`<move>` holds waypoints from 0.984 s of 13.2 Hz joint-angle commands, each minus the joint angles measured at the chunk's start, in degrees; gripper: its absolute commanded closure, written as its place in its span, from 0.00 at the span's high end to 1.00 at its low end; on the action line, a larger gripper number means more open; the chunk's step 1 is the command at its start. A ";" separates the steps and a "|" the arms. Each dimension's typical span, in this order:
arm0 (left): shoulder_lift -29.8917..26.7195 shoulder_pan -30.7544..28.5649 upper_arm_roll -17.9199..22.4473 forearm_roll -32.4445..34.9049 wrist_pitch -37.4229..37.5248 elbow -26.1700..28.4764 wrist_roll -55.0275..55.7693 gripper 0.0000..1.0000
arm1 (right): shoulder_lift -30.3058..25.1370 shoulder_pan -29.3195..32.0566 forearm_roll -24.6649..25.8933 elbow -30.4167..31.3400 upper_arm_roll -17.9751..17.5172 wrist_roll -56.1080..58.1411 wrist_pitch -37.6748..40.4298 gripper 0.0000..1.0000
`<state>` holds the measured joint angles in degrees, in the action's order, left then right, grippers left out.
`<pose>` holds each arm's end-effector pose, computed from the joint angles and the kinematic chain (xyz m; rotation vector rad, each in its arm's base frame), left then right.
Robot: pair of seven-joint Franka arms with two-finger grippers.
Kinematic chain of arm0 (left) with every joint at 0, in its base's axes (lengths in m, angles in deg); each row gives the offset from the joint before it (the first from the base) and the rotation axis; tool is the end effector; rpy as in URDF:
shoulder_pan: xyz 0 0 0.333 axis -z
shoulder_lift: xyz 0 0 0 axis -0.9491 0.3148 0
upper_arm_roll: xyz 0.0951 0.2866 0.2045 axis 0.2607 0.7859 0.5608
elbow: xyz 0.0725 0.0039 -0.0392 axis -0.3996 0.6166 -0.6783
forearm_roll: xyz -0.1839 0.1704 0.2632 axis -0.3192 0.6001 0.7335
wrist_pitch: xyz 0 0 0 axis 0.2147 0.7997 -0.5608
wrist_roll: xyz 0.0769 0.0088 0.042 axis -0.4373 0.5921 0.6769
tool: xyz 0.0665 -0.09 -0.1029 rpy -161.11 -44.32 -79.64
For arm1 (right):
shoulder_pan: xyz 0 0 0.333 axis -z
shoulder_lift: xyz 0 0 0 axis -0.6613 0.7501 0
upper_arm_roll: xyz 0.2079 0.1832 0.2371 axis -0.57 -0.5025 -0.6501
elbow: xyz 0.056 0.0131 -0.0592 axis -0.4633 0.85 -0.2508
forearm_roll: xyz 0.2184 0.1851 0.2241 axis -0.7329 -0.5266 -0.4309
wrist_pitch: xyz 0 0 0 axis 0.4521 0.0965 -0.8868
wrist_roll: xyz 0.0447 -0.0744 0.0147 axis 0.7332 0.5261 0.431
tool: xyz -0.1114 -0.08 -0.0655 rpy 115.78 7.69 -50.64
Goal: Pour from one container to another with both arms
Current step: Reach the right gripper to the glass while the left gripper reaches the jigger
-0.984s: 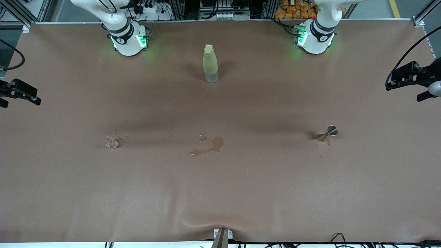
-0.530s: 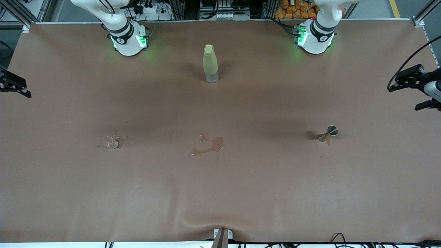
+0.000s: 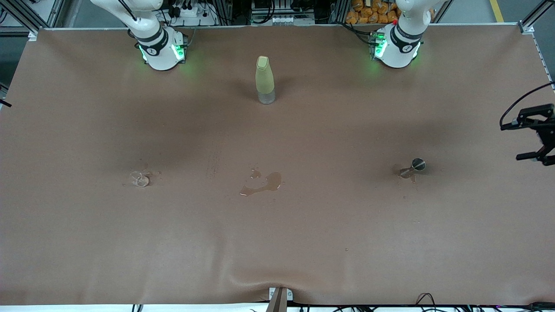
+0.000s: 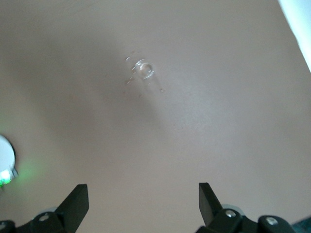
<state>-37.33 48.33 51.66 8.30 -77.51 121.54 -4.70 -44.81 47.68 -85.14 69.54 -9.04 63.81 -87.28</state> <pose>0.5883 0.1351 0.5021 2.2942 -1.0816 0.2306 0.5254 -0.1495 0.6174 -2.5996 -1.7051 0.0508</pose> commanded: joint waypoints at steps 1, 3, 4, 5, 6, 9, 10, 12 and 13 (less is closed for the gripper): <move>3.40 -0.58 -0.51 -2.78 0.75 -1.06 -5.53 1.00 | -1.13 2.32 -1.52 3.37 -0.65 11.27 -1.61 1.00; 6.20 -2.86 -0.60 -8.29 1.01 -0.36 -9.32 1.00 | -1.04 2.86 -2.40 4.69 -0.65 18.30 -3.45 1.00; 8.22 -3.74 -0.60 -11.37 2.84 0.34 -11.78 1.00 | -1.04 3.03 -2.92 5.13 -0.47 19.38 -3.72 1.00; 10.24 -4.27 -0.60 -14.44 3.73 0.87 -15.72 1.00 | -1.04 3.12 -3.10 5.40 -0.47 19.56 -3.90 1.00; 11.66 -4.28 -0.51 -16.30 3.74 1.40 -19.24 1.00 | -0.95 3.12 -3.10 5.75 -0.47 19.65 -4.25 1.00; 15.87 -5.15 -0.51 -17.46 3.73 0.97 -27.42 1.00 | -0.42 3.82 -6.68 9.69 -0.39 21.22 -7.40 1.00; 17.89 -6.90 -0.95 -18.42 3.82 1.05 -31.10 1.00 | -0.34 4.43 -8.97 12.32 -0.38 23.15 -9.68 1.00; 20.62 -6.92 -1.13 -19.83 3.74 1.14 -37.35 1.00 | 0.36 4.88 -12.75 16.98 -0.38 25.88 -13.37 1.00; 22.29 -6.74 -1.13 -20.10 3.65 0.97 -38.33 1.00 | 0.80 5.14 -14.51 18.66 -0.30 27.37 -15.22 1.00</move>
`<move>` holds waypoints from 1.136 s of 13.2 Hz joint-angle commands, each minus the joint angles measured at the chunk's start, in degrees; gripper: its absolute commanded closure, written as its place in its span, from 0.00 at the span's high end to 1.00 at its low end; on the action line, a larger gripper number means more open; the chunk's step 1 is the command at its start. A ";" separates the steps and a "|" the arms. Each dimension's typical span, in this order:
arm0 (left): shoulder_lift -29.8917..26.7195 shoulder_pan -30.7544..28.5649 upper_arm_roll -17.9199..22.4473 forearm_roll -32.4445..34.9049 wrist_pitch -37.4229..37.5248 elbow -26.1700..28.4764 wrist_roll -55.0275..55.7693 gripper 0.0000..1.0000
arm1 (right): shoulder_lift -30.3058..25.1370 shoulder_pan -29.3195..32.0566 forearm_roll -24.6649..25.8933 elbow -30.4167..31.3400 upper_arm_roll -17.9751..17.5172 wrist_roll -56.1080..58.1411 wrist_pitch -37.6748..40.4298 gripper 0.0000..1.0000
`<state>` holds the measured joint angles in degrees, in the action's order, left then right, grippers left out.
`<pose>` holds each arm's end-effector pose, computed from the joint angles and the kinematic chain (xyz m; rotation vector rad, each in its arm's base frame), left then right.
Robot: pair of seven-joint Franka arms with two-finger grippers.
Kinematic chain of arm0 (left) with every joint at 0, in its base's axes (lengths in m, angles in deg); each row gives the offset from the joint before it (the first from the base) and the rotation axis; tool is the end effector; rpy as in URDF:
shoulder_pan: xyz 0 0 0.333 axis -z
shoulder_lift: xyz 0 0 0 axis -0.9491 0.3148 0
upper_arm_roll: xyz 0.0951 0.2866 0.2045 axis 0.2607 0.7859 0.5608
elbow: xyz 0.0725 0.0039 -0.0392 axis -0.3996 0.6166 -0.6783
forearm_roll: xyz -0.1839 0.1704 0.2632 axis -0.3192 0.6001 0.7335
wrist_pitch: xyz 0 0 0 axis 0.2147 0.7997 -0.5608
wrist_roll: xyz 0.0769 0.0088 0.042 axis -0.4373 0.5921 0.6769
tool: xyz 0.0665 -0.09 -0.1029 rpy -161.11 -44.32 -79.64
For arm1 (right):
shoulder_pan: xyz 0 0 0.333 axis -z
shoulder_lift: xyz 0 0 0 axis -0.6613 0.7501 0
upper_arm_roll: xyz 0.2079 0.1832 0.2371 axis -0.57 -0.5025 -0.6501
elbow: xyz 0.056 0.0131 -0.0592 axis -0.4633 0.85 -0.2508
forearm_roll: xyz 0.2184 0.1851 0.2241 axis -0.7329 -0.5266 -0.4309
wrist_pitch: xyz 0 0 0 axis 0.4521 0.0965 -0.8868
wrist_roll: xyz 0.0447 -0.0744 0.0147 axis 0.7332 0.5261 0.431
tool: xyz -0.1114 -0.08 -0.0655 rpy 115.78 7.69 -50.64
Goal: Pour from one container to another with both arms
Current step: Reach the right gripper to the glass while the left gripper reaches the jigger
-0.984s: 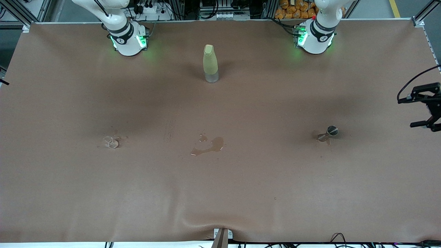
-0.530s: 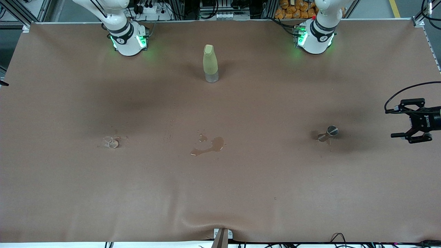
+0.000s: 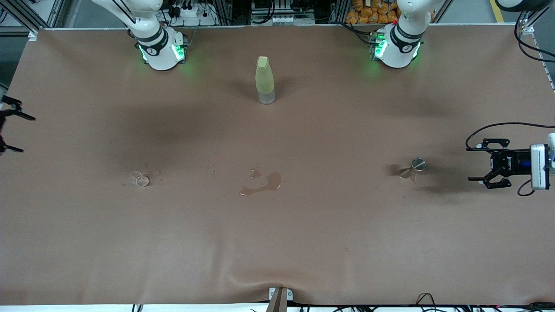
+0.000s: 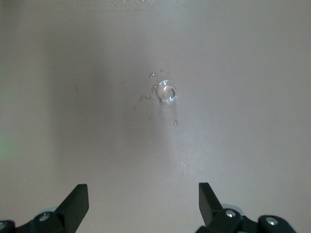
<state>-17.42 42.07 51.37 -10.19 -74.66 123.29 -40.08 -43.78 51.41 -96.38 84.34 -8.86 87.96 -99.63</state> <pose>0.6104 0.1705 0.3110 1.7099 -1.1815 0.6229 0.5292 -0.1635 0.5135 -2.1980 -1.9837 -0.1756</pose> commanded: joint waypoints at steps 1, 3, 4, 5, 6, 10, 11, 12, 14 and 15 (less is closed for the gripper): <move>3.44 -0.31 -0.93 -3.00 0.89 -0.70 -3.66 1.00 | 0.30 1.41 -5.38 5.18 -0.48 5.42 -4.19 1.00; 5.02 0.05 -1.19 -3.45 0.89 -0.78 -6.38 1.00 | 3.02 1.94 -10.39 6.42 0.31 9.81 -5.43 1.00; 5.90 -0.04 -1.20 -3.54 0.97 -0.70 -8.05 1.00 | 4.69 2.29 -13.72 6.86 0.66 12.53 -5.69 1.00; 6.78 -0.22 -1.20 -3.63 0.97 -0.43 -9.80 1.00 | 6.44 2.90 -17.23 7.04 1.10 16.56 -6.65 1.00; 7.83 -0.22 -1.28 -3.71 0.97 -0.43 -10.60 1.00 | 8.29 2.99 -19.79 7.13 1.19 19.82 -6.92 1.00; 11.78 0.04 -1.28 -4.68 0.97 -0.52 -15.86 1.00 | 16.55 3.69 -29.81 7.04 2.34 31.77 -7.10 1.00; 13.28 0.04 -1.28 -4.68 0.97 -0.61 -18.06 1.00 | 18.31 4.30 -31.84 7.04 2.34 34.42 -7.10 1.00; 15.03 0.04 -1.28 -5.29 0.97 -0.69 -20.34 1.00 | 19.89 4.57 -33.86 7.04 2.42 36.97 -7.10 1.00; 16.89 0.39 -1.37 -6.43 0.97 -0.61 -21.86 1.00 | 23.14 5.10 -38.07 6.95 2.51 42.50 -7.01 1.00; 17.42 0.66 -1.72 -6.53 0.97 -0.61 -22.12 1.00 | 24.64 5.54 -40.10 6.95 2.60 44.96 -6.93 1.00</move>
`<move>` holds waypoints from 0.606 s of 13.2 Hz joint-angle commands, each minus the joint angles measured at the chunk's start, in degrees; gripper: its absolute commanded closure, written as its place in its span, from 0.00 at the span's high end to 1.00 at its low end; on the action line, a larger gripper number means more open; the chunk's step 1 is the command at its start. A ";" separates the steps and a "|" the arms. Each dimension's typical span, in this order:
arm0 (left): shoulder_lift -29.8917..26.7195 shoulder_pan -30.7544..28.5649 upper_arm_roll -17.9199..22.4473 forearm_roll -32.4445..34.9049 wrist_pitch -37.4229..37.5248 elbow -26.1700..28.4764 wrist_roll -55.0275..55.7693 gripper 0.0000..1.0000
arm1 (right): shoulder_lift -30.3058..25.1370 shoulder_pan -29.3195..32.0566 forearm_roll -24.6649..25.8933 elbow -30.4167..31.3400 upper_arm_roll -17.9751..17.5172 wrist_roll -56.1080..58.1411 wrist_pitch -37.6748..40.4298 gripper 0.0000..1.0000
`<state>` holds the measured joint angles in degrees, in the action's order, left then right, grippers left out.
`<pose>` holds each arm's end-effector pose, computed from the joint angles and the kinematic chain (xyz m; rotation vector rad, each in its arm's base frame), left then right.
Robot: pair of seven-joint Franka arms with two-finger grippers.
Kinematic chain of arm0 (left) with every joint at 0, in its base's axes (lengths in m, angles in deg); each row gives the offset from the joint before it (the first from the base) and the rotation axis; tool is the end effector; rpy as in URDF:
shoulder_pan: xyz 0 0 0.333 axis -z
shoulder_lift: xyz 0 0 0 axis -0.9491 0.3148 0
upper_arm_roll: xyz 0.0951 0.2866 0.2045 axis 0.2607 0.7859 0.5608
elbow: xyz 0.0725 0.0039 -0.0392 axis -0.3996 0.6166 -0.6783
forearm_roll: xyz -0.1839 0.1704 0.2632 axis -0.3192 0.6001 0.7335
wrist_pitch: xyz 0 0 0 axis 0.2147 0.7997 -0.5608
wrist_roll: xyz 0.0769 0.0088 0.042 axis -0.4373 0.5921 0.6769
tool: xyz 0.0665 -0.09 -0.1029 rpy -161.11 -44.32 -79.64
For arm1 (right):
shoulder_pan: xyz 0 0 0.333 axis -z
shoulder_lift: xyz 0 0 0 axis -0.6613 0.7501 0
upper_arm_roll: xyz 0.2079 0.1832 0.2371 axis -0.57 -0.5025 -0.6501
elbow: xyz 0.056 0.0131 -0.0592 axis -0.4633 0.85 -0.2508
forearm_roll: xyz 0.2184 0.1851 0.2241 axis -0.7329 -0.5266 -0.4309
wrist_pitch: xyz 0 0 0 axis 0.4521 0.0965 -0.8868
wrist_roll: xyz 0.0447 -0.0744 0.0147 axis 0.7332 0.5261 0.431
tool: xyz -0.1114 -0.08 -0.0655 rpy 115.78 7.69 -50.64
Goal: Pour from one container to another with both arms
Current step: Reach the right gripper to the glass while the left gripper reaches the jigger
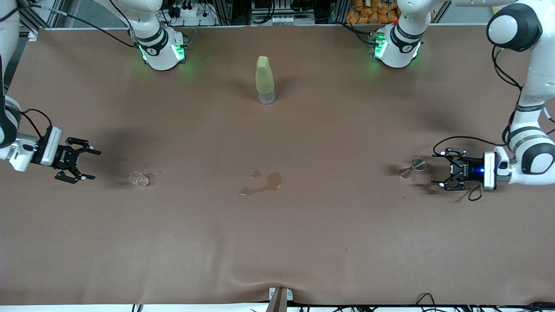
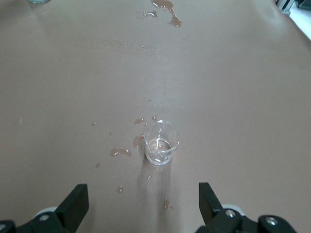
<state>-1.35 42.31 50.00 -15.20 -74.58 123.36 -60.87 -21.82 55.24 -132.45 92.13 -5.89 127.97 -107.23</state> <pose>0.5996 0.1377 0.1521 1.4189 -1.1990 0.8090 0.5611 -0.1791 0.2723 -1.7518 -1.8787 -0.7894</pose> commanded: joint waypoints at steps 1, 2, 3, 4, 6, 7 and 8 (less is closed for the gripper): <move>1.53 0.43 -0.53 -1.53 0.89 -0.69 -1.34 1.00 | 4.35 1.88 -6.05 -0.84 -0.29 7.32 0.84 1.00; 1.71 0.77 -1.14 -1.70 0.89 -0.69 -1.34 1.00 | 5.84 2.23 -8.16 -0.75 -0.29 9.61 1.11 1.00; 2.32 1.30 -1.67 -3.18 0.81 -0.77 -1.25 1.00 | 7.25 2.85 -9.92 -0.75 -0.29 11.63 1.28 1.00; 2.94 1.65 -1.59 -5.28 0.80 -0.77 -1.42 1.00 | 8.48 3.11 -11.33 -0.84 -0.29 13.22 2.24 1.00; 3.73 2.01 -1.67 -6.01 0.72 -0.77 -1.42 1.00 | 10.94 3.64 -15.10 -0.93 -0.29 16.90 4.79 1.00; 3.91 2.01 -1.67 -6.01 0.72 -0.86 -1.42 1.00 | 11.91 3.90 -16.60 -0.93 -0.29 18.66 5.58 1.00; 4.00 2.01 -1.67 -6.01 0.72 -0.86 -1.51 1.00 | 12.79 3.99 -17.83 -0.93 -0.29 19.73 6.81 1.00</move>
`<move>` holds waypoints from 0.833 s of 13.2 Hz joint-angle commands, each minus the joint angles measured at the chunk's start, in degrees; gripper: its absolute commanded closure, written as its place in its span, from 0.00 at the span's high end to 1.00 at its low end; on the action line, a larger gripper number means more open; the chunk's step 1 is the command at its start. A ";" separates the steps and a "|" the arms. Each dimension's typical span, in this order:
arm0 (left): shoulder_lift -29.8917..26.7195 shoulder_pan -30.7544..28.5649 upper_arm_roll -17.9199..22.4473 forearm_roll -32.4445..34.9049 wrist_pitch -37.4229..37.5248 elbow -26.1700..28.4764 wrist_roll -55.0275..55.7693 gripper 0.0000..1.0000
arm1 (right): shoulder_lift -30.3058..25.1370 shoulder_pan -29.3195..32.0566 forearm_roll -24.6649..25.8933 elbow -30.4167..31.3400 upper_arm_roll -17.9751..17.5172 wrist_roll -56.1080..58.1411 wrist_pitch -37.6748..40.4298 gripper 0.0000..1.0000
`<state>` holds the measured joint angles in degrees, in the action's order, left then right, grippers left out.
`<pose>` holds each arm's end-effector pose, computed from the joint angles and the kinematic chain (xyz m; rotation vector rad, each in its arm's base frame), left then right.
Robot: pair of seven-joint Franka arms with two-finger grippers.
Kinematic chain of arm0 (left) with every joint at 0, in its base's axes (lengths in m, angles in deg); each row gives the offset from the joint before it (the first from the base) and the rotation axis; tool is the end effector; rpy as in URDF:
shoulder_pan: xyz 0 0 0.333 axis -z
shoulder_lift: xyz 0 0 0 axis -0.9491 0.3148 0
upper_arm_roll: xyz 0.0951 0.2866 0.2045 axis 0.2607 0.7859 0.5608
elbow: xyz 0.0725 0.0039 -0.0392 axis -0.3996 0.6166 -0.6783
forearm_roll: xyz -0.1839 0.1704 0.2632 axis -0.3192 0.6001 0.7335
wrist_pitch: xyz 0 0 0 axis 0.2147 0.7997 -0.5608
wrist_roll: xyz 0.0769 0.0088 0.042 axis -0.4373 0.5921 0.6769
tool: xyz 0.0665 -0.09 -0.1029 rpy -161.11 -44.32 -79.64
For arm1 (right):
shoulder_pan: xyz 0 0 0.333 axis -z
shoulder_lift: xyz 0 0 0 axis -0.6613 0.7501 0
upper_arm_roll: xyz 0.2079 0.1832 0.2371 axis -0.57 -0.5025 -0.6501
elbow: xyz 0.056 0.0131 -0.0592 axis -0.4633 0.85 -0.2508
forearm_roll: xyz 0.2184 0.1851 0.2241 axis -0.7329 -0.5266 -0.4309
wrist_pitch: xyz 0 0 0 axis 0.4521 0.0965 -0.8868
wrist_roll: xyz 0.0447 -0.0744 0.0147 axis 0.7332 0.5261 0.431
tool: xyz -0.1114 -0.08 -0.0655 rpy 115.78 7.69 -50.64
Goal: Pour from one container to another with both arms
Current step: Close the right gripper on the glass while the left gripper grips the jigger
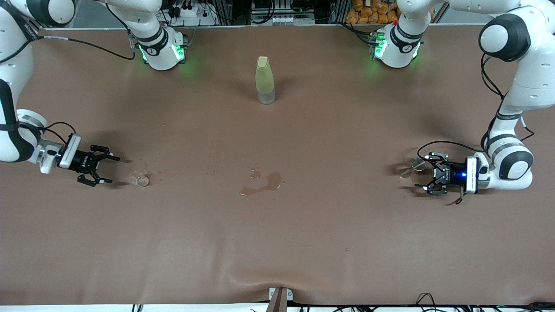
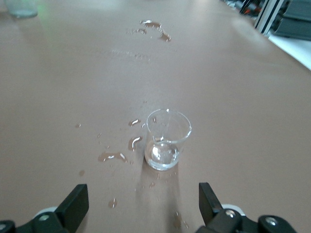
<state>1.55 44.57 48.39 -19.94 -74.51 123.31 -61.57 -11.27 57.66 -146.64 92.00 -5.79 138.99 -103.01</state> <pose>0.6107 0.0933 0.1344 1.3480 -1.1377 0.8563 0.5556 -0.1786 0.1815 -1.6830 -1.6877 -1.0261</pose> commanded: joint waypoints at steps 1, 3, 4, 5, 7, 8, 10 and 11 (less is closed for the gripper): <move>1.09 -0.17 -0.06 -1.34 0.65 -0.80 -1.16 1.00 | 3.12 1.84 -4.53 -0.79 -0.38 9.59 3.74 1.00; 1.18 0.00 -0.06 -2.91 0.57 -0.80 -1.51 1.00 | 4.88 2.37 -6.98 -1.05 -0.38 12.31 5.93 1.00; 1.53 0.53 -0.06 -3.80 0.65 -0.80 -1.78 1.00 | 5.67 2.55 -8.04 -1.14 -0.38 13.20 6.64 1.00; 1.88 1.05 -0.06 -3.98 0.57 -0.80 -1.95 1.00 | 6.37 2.81 -8.83 -1.14 -0.38 13.81 7.09 1.00; 1.88 1.59 -0.06 -4.68 0.65 -0.80 -2.04 1.00 | 8.39 3.25 -12.34 -1.23 -0.38 16.44 8.84 1.00; 1.88 1.67 -0.06 -4.69 0.65 -0.80 -1.78 0.99 | 9.53 3.60 -13.84 -1.40 -0.38 17.67 9.54 1.00; 1.79 1.94 0.03 -4.69 0.57 -0.89 -1.43 0.86 | 11.47 3.78 -15.69 -2.19 -0.47 19.18 10.78 1.00; 1.80 1.94 0.03 -4.60 0.65 -0.89 -1.43 0.84 | 12.17 3.78 -17.35 -2.20 -0.38 19.96 11.13 1.00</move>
<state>2.64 46.36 48.33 -23.31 -74.51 123.20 -62.36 -2.01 59.85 -160.21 90.53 -5.80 142.60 -93.93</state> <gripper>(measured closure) 0.132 0.000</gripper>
